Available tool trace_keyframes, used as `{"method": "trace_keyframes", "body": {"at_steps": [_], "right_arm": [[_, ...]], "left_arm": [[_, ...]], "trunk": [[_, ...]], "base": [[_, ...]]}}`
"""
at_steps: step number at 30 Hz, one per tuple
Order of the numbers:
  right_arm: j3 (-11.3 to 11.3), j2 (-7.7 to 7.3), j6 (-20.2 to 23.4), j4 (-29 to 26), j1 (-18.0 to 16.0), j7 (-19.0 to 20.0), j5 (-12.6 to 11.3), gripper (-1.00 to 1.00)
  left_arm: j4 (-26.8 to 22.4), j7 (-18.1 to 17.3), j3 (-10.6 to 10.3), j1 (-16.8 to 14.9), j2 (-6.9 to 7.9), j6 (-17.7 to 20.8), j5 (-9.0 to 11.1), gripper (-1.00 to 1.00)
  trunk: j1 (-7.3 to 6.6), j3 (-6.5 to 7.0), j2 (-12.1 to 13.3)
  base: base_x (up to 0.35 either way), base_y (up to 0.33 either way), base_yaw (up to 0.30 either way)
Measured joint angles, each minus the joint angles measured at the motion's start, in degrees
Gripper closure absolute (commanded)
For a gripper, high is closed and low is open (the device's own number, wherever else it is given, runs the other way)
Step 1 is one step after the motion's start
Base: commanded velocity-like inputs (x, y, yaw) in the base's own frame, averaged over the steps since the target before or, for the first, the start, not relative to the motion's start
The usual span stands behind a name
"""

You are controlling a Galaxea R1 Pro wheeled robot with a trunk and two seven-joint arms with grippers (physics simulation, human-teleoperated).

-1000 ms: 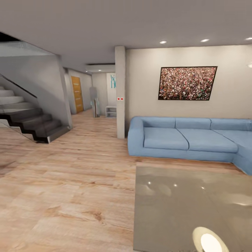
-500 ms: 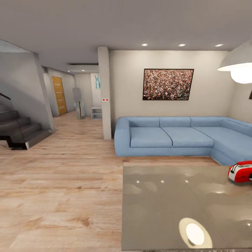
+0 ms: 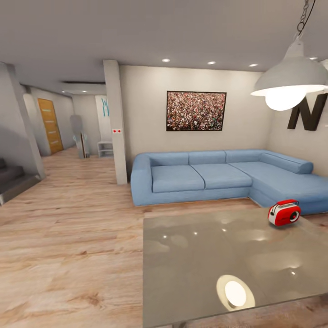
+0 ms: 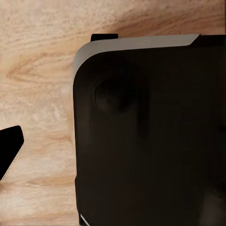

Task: Turn on the radio receiver that's on the table in the living room.

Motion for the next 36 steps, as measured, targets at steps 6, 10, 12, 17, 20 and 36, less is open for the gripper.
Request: {"method": "trace_keyframes", "body": {"at_steps": [6, 10, 12, 17, 20, 36], "right_arm": [[0.0, 0.0, 0.0, 0.0, 0.0, 0.0, 0.0, -1.0], [0.0, 0.0, 0.0, 0.0, 0.0, 0.0, 0.0, -1.0], [0.0, 0.0, 0.0, 0.0, 0.0, 0.0, 0.0, -1.0], [0.0, 0.0, 0.0, 0.0, 0.0, 0.0, 0.0, -1.0], [0.0, 0.0, 0.0, 0.0, 0.0, 0.0, 0.0, -1.0], [0.0, 0.0, 0.0, 0.0, 0.0, 0.0, -0.1, -1.0]], "left_arm": [[0.0, 0.0, 0.0, 0.0, 0.0, 0.0, 0.0, -1.0], [0.0, 0.0, 0.1, 0.0, 0.0, 0.0, 0.0, -1.0], [0.0, 0.0, 0.1, 0.0, -0.04, 0.0, 0.0, -1.0], [0.0, 0.0, 0.2, 0.0, -0.06, 0.0, 0.0, -1.0], [0.0, 0.0, 0.1, 0.0, -0.07, 0.0, 0.0, -1.0], [-0.1, 0.0, 0.0, 0.0, -0.09, 0.0, 0.0, -1.0]], "trunk": [[0.0, 0.14, 0.0], [0.0, 0.23, 0.0], [0.0, 0.28, 0.0], [0.0, 0.4, 0.0], [0.0, 0.47, 0.0], [0.0, 0.85, 0.0]], "base": [[0.0, 0.0, -0.278], [0.0, 0.0, -0.279], [0.0, 0.0, -0.279], [0.0, 0.0, -0.28], [0.0, 0.0, -0.28], [0.0, 0.0, -0.28]]}}
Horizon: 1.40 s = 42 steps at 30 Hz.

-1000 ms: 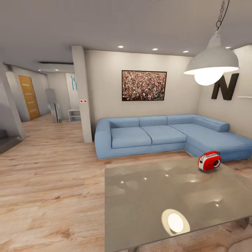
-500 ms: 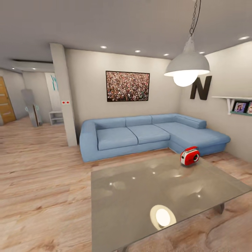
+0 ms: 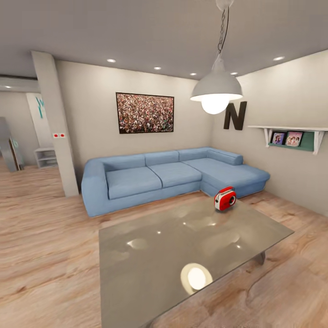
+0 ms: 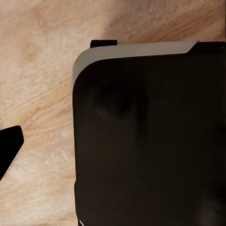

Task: Turn on the radio receiver that's on the table in the living room.

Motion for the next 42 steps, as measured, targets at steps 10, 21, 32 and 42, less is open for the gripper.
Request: {"method": "trace_keyframes", "body": {"at_steps": [10, 21, 32, 42], "right_arm": [[0.1, 0.0, 0.0, 0.0, 0.0, 0.0, 0.0, -1.0], [0.1, 0.0, 0.0, 0.0, 0.0, 0.0, 0.0, -1.0], [0.0, 0.0, 0.0, 0.0, 0.0, 0.0, 0.0, -1.0], [0.0, -0.05, -0.1, 0.0, 0.0, 0.0, 0.0, -1.0]], "left_arm": [[0.0, 0.0, 0.0, 0.0, 0.0, 0.0, 0.0, -1.0], [0.0, 0.0, 0.1, 0.0, 0.07, 0.0, 0.0, -1.0], [0.0, 0.0, 0.2, 0.0, 0.08, 0.0, 0.0, -1.0], [0.0, 0.0, 0.3, 0.0, 0.06, 0.0, 0.0, -1.0]], "trunk": [[0.0, 0.23, 0.0], [0.0, 0.49, 0.0], [0.0, 0.75, 0.0], [0.0, 0.99, 0.0]], "base": [[0.0, 0.0, -0.28], [0.0, 0.0, -0.28], [0.0, 0.0, -0.28], [0.0, 0.0, -0.28]]}}
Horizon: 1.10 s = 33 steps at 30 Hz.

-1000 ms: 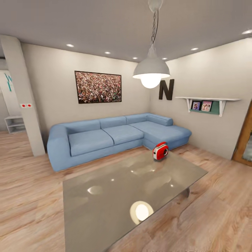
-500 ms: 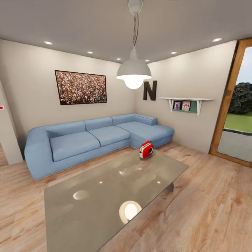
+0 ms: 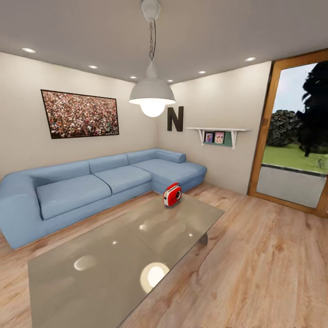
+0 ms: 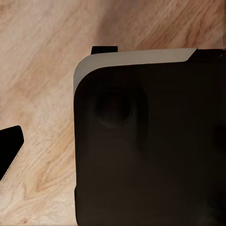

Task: Turn on the radio receiver that's on the table in the living room.

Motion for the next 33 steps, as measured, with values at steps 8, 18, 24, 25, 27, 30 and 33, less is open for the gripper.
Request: {"method": "trace_keyframes", "body": {"at_steps": [8, 18, 24, 25, 27, 30, 33], "right_arm": [[0.0, -0.04, 0.0, 0.0, 0.0, 0.0, 0.0, -1.0], [0.0, -0.04, 0.0, 0.0, 0.0, 0.0, 0.0, -1.0], [0.0, -0.04, 0.0, 0.0, 0.0, 0.0, 0.0, -1.0], [0.0, -0.04, 0.0, 0.0, 0.0, 0.0, 0.0, -1.0], [0.0, -0.04, 0.0, 0.0, 0.0, 0.0, 0.0, -1.0], [0.0, -0.04, 0.0, 0.0, 0.0, 0.0, 0.0, -1.0], [0.0, -0.01, 0.0, 0.0, 0.0, 0.0, 0.0, -1.0]], "left_arm": [[0.0, 0.0, 0.0, 0.0, 0.0, 0.0, 0.0, -1.0], [0.0, 0.0, 0.0, 0.0, -0.06, 0.0, 0.0, -1.0], [-0.1, 0.0, 0.1, 0.0, -0.06, 0.0, 0.1, -1.0], [-0.1, 0.0, 0.1, 0.0, -0.06, 0.0, 0.1, -1.0], [-0.1, 0.0, 0.1, 0.0, -0.06, 0.0, 0.1, -1.0], [-0.1, 0.0, 0.0, 0.0, -0.06, 0.0, 0.1, -1.0], [-0.1, 0.0, 0.0, 0.0, -0.06, 0.0, 0.1, -1.0]], "trunk": [[0.0, 0.19, 0.0], [0.0, 0.42, 0.0], [0.0, 0.56, 0.0], [0.0, 0.59, 0.0], [0.0, 0.63, 0.0], [0.0, 0.7, 0.0], [0.0, 0.77, 0.0]], "base": [[0.0, 0.0, -0.28], [0.0, 0.0, -0.28], [0.0, 0.0, -0.28], [0.0, 0.0, -0.28], [0.0, 0.0, -0.28], [0.0, 0.0, -0.28], [0.0, 0.0, -0.281]]}}
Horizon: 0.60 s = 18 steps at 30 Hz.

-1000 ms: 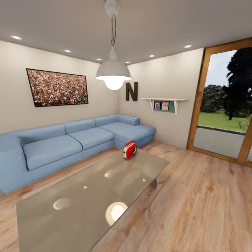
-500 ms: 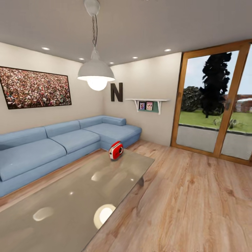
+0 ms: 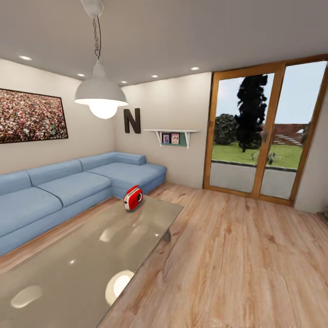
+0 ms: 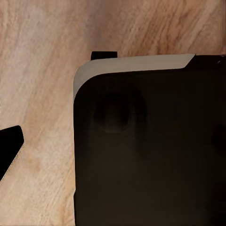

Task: Turn on the radio receiver that's on the table in the living room.

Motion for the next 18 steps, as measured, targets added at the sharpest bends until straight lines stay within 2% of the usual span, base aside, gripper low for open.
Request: {"method": "trace_keyframes", "body": {"at_steps": [18], "right_arm": [[0.0, -0.03, 0.0, 0.0, 0.0, 0.0, 0.0, -1.0]], "left_arm": [[0.0, 0.0, 0.0, 0.0, 0.07, 0.0, 0.0, -1.0]], "trunk": [[0.0, 0.06, 0.0]], "base": [[0.0, 0.0, -0.282]]}}
